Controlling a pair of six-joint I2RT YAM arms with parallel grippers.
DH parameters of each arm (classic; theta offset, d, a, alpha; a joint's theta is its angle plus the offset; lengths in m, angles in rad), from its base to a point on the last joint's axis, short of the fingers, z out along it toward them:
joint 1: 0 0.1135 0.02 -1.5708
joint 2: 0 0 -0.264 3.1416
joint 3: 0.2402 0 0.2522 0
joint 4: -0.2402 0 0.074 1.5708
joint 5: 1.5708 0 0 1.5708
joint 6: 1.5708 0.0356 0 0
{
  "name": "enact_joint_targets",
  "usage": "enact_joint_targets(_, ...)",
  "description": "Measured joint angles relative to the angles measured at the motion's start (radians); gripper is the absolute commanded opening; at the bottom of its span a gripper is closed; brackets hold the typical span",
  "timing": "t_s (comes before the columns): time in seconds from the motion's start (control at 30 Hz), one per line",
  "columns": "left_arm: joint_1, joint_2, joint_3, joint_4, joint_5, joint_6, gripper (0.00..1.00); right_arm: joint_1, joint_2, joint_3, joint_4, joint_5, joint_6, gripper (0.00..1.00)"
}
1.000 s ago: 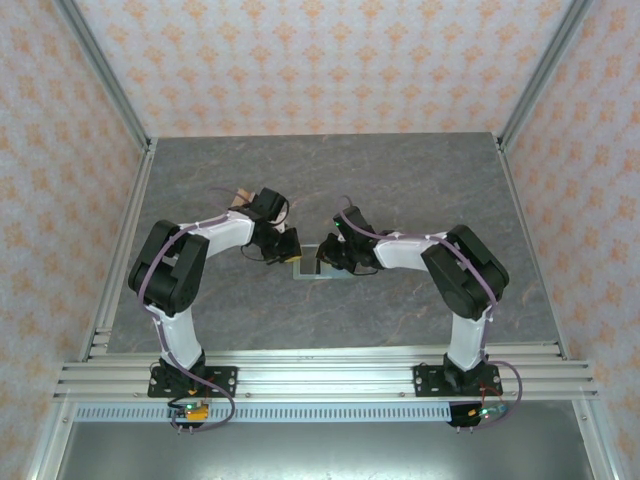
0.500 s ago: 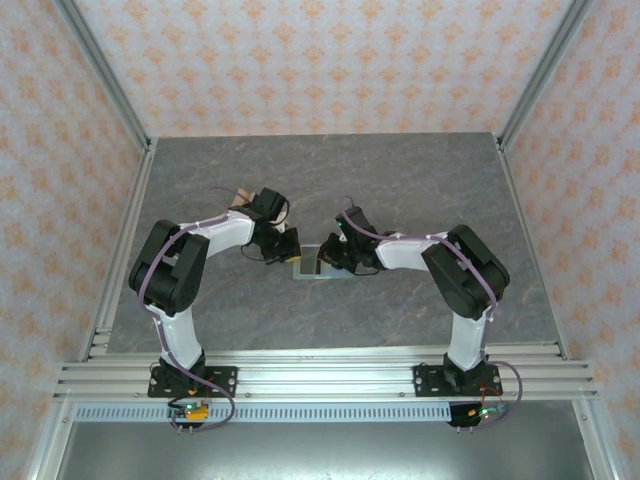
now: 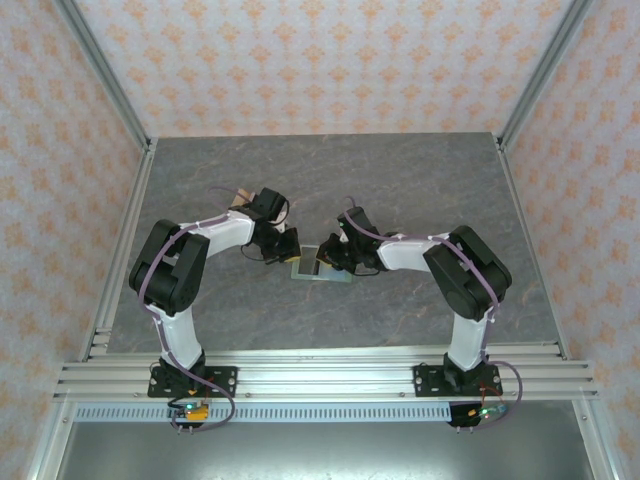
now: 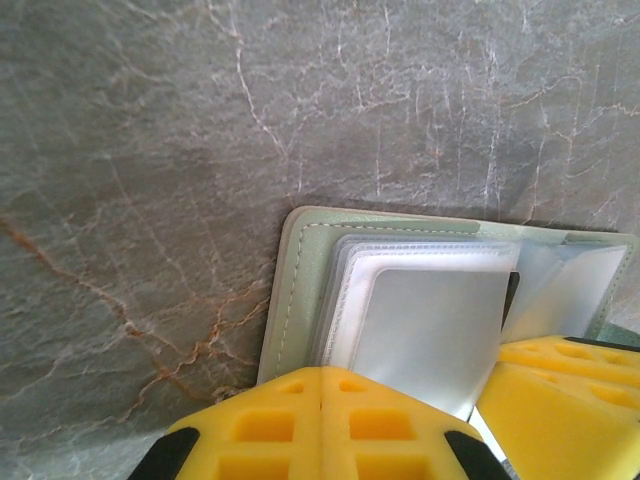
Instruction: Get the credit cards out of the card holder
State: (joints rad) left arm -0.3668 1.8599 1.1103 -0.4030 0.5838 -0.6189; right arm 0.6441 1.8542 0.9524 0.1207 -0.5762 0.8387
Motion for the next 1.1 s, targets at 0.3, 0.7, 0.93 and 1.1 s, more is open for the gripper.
enact_joint_targets(0.3,0.000,0.000,0.000,0.000,-0.012,0.002,0.07,-0.003,-0.009,0.000,-0.018,0.023,-0.002,0.03)
enact_joint_targets(0.7,-0.002,0.000,0.004,-0.010,-0.024,0.002,0.11,-0.006,-0.072,-0.019,-0.064,0.076,-0.021,0.03)
enact_joint_targets(0.93,-0.011,-0.024,0.021,-0.055,-0.024,0.018,0.09,-0.006,-0.070,-0.019,-0.077,0.081,-0.021,0.03)
enact_joint_targets(1.1,-0.026,-0.052,0.032,-0.064,-0.019,0.022,0.05,-0.006,-0.060,-0.019,-0.077,0.083,-0.021,0.03)
